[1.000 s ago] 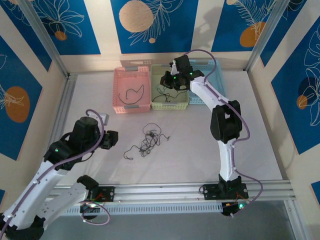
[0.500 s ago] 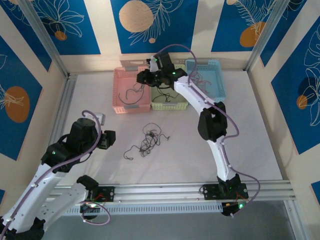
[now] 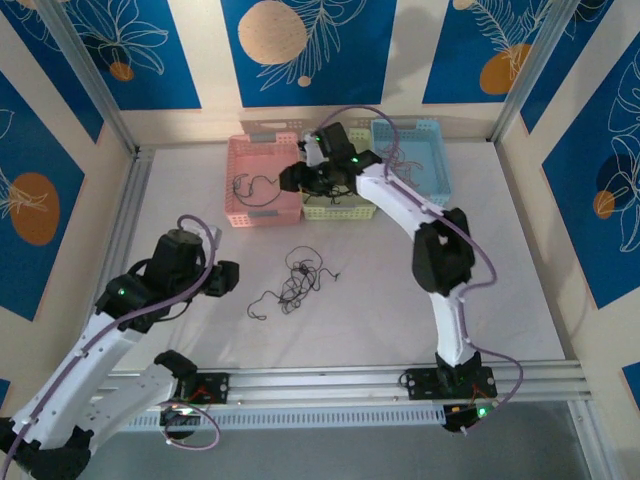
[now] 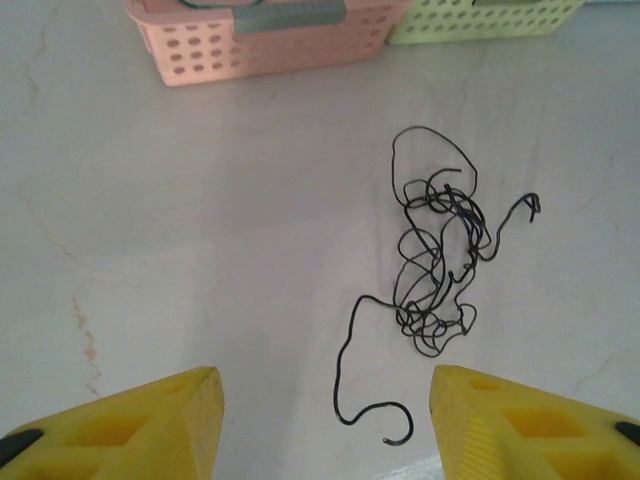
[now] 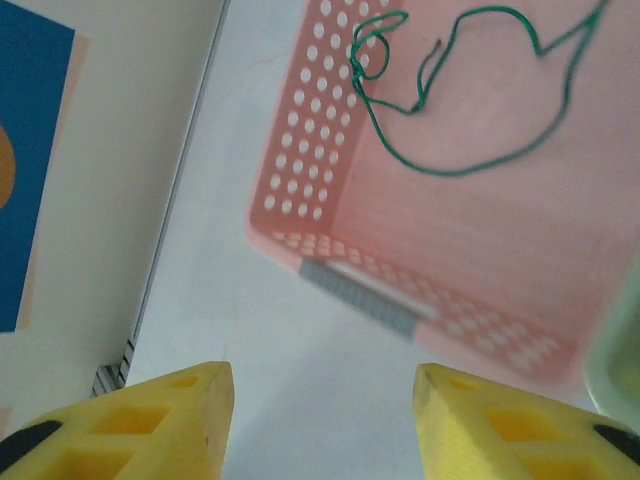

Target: Untangle the cables

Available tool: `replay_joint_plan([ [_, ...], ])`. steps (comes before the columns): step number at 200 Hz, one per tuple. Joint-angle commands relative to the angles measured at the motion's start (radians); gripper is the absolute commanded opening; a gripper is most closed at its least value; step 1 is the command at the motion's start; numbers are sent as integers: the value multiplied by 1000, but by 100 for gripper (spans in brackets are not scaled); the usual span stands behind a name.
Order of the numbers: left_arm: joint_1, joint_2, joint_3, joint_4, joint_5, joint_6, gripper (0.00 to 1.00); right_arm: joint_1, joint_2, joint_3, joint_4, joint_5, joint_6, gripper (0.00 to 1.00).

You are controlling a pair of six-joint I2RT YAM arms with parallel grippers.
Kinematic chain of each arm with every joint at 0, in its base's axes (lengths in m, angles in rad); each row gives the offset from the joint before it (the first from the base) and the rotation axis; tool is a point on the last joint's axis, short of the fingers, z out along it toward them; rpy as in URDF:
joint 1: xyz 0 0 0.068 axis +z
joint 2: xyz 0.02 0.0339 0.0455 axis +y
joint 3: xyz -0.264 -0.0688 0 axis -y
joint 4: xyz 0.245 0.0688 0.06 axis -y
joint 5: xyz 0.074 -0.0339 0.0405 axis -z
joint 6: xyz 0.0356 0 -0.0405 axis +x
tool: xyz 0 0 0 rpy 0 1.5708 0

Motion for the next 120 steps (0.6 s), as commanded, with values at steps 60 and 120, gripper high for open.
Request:
replay_joint_plan([
  [60,9,129,-99,114,251,-137,58,-21,-399,-603,25,39,-101,51],
  [120,-28,231,-195,235,297,-198,58,38,-361,-700,0,45,-175,52],
])
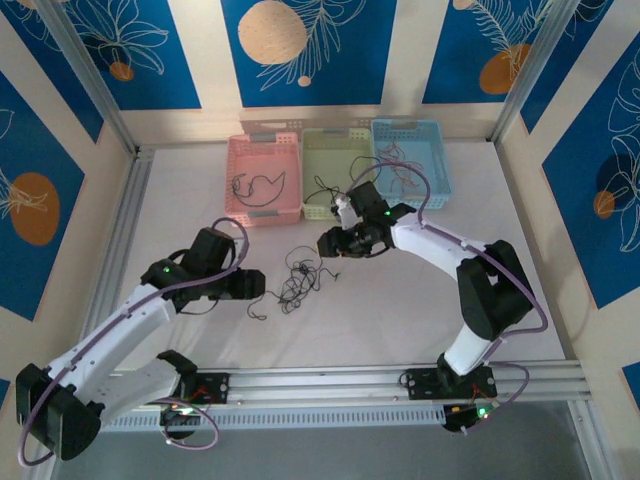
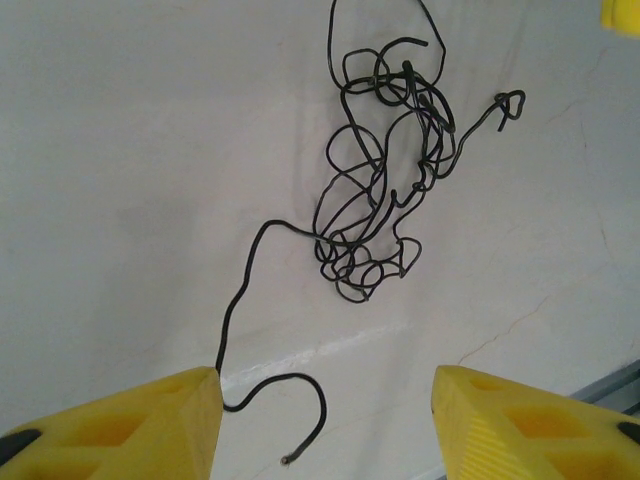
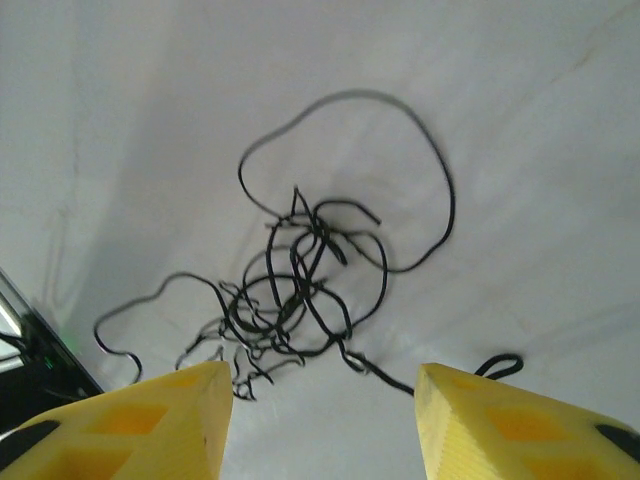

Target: Untangle the cables

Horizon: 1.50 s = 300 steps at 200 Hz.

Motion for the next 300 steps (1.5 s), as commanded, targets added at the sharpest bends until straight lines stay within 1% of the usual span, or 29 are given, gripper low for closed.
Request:
replay_joint_plan([
  [1,-17,23,-48,73,44,-48,58,22,22,-9,-13,2,-59,52],
  [39,-51,45,-106,104,31,-87,58,46,91,6,-9,40,-122,53],
  [92,-92,37,-156,120,6,-116,58,61,166,65,-61,37,-142,51],
  [119,-98,34,-166,129,-2,-126,58,74,175,67,-89,24,-155,45],
  [143,-101,36,-171,134,-4,-127,58,77,158,44,-82,18,-148,34],
  [163,-103,42,-175,140,0,-127,57,77,136,27,-74,20,-140,28],
  [188,-106,46,-184,150,0,-131,56,77,124,15,-65,6,-133,17],
  [233,-107,52,-191,159,-3,-133,51,76,91,-1,-41,2,-113,0],
  [245,-108,51,-192,158,-10,-130,48,74,74,-4,-35,-9,-114,0],
  [266,-108,37,-185,154,-29,-131,47,67,52,-3,-40,-21,-110,0],
  [286,-108,25,-171,158,-39,-136,49,63,35,-7,-46,-31,-106,0],
  [300,-108,29,-158,167,-34,-140,50,53,19,-21,-34,-65,-97,0],
])
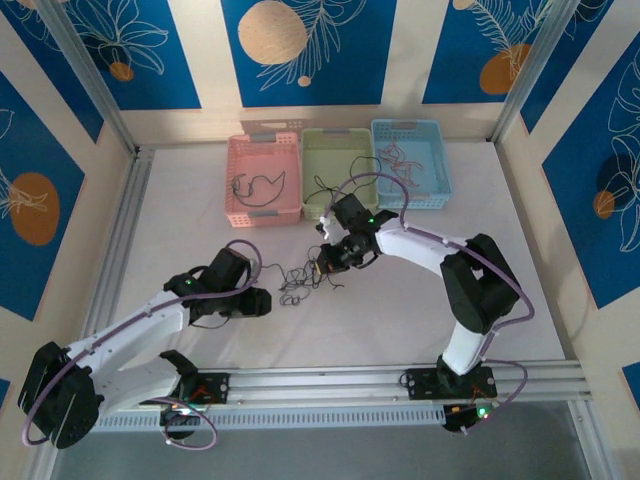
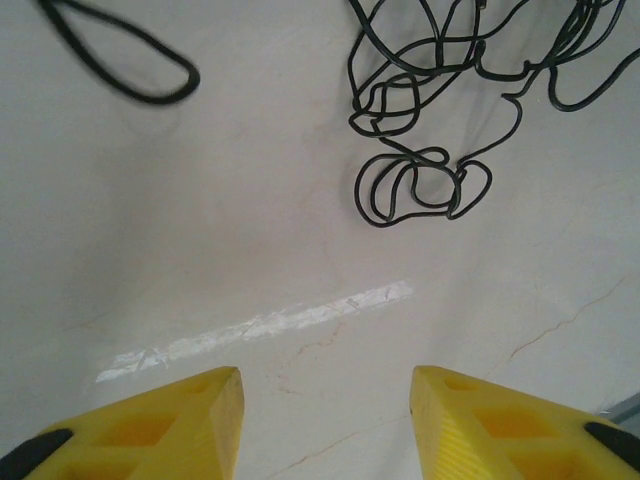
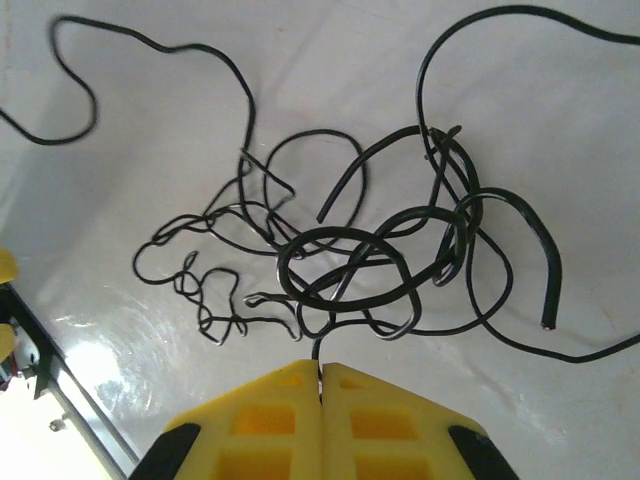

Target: Untangle the cables

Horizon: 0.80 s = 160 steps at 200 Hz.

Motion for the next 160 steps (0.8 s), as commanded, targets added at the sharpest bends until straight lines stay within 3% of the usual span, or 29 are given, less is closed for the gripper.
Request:
replay_joint_plan([
  [1,-10,-14,27,17,-16,-11,50,-16,-49,-26,3,-68,20,0],
  [41,-1,-24,76,-9,-112,-13,59,-37,-87,-59,8,-78,25,0],
  [64,47,-8,85,-4,-141,-18,62,-51,-101,-76,8,-78,23,0],
  [122,105,133,121,80,-167,19,62,-64,-102,-101,16,-84,16,0],
  [160,116,221,143,150,-189,48,57,-64,-99,-105,22,-86,17,0],
])
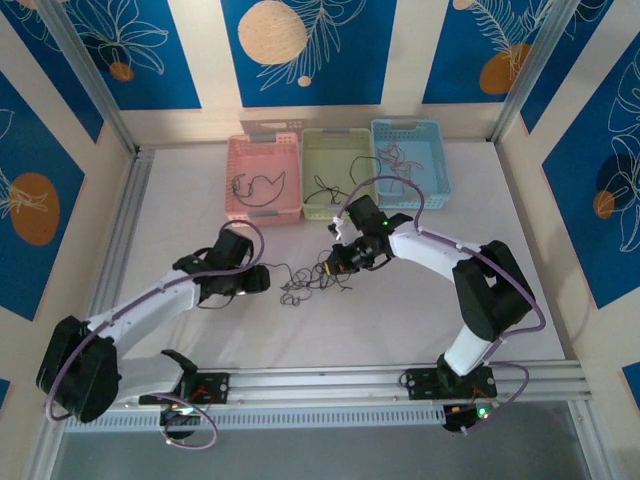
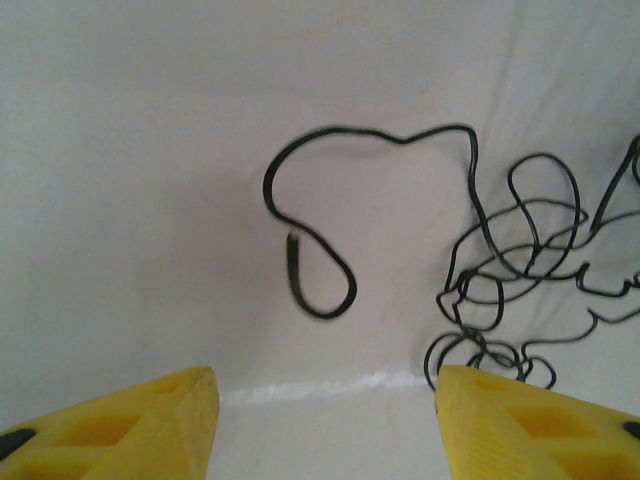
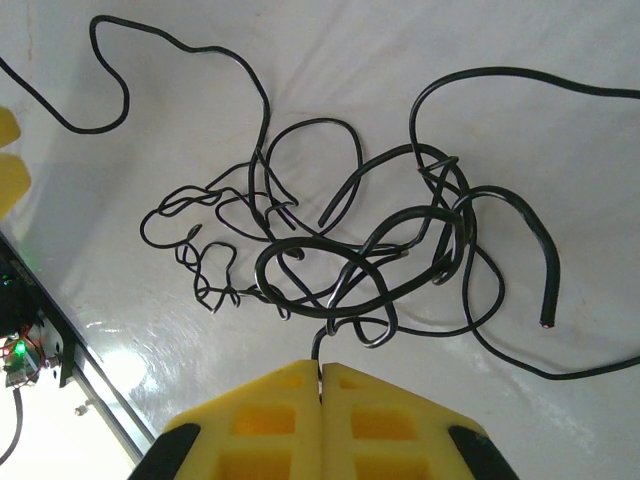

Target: Untangle the cables

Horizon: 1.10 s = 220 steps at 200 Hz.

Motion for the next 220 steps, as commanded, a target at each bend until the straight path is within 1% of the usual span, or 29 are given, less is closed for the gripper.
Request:
replay_joint_plan([
  [1,16,39,35,65,-33,35,57,-3,-27,-15,0,-35,5,0],
  [44,28,133,48,114,-46,54,43,-4,-29,-16,-7,-33,4,0],
  [49,29,140,47,116,-47,55,39,-4,-29,-15,-7,-33,3,0],
  [60,32,147,46,119,-55,58,25,-5,-32,-16,-10,-30,3,0],
  [82,39,140,42,104,-75,61,0,-4,-42,-18,-14,-21,4,0],
  [100,48,103,51,58,-101,66,0,-11,-59,-14,-28,-5,6,0],
  [125,64,0,110,-77,-174,76,0,-24,-111,-10,-53,34,5,0],
  [152,93,-117,202,-237,-256,101,0,-33,-160,1,-105,149,-5,0],
  [176,135,-195,287,-365,-305,138,0,-39,-185,5,-144,274,-7,0],
  [204,184,-277,367,-463,-335,183,0,-59,-201,-7,-153,347,6,0],
  [220,193,-306,405,-505,-359,209,0,-72,-211,-17,-150,375,17,0],
])
